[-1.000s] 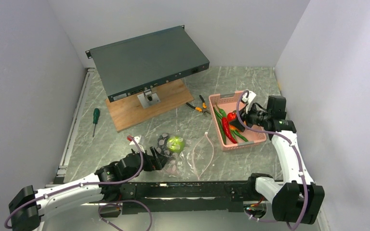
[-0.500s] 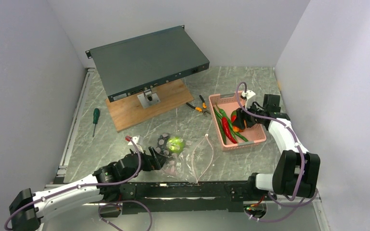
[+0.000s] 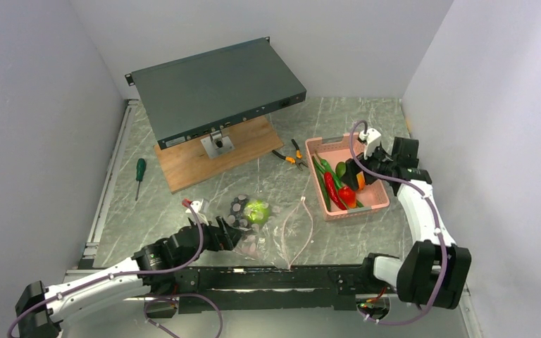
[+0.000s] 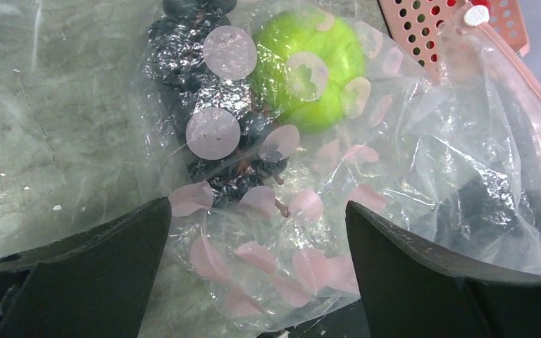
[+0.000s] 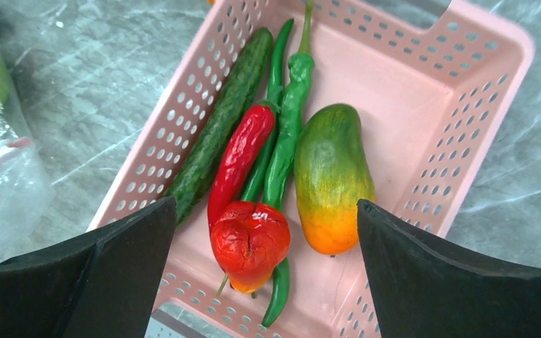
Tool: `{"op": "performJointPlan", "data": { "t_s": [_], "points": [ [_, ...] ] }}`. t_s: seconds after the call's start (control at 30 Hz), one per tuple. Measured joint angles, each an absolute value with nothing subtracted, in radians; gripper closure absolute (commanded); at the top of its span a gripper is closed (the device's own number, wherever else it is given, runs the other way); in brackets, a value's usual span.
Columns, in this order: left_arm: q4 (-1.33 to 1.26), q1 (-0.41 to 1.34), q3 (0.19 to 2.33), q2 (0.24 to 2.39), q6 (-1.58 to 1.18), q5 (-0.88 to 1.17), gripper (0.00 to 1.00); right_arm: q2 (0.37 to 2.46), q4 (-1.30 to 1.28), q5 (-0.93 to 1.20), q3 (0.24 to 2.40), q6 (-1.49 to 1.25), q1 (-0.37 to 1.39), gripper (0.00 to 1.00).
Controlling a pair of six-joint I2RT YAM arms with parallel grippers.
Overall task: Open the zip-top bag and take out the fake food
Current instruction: Place the fake fruit in the bin, then pick up the fake fruit from the zipper food storage bag.
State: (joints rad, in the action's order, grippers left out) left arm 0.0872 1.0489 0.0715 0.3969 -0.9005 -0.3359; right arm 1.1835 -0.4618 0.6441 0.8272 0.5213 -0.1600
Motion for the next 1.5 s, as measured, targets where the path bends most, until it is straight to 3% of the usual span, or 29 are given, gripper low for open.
{"op": "performJointPlan", "data": {
  "t_s": [0.37,0.53,0.7,0.8,0.93,1.17,1.3,1.4,1.5],
  "points": [
    [0.153,1.049,0.121,0.326,-0.798,-0.331,0.05,0.850,-0.464,0.772,0.864,0.505,-0.168,0.01],
    [0.156,1.049,0.181,0.329,-0.744,-0.332,0.14,0.947,-0.774,1.028,0.888,0.867,-0.140,0.00],
    [0.163,1.048,0.268,0.404,-0.694,-0.337,0.20,0.913,-0.968,1.153,0.729,1.136,-0.089,0.02],
    [0.161,1.048,0.311,0.469,-0.671,-0.339,0.26,0.823,-0.959,1.160,0.665,1.165,0.031,0.11],
    [0.155,1.039,0.355,0.570,-0.644,-0.337,0.35,0.822,-0.951,1.155,0.648,1.191,0.133,0.42],
    [0.101,0.945,0.376,0.733,-0.618,-0.271,0.47,0.881,-0.851,1.101,0.618,1.129,0.244,0.73],
    [0.078,0.898,0.390,0.803,-0.600,-0.229,0.52,0.899,-0.778,1.047,0.597,1.076,0.311,0.82],
    [0.061,0.877,0.427,0.863,-0.579,-0.196,0.56,0.928,-0.728,1.002,0.589,1.042,0.357,0.83],
    [0.027,0.867,0.463,0.912,-0.559,-0.169,0.68,0.948,-0.678,0.964,0.578,1.018,0.396,0.83]
  ]
}}
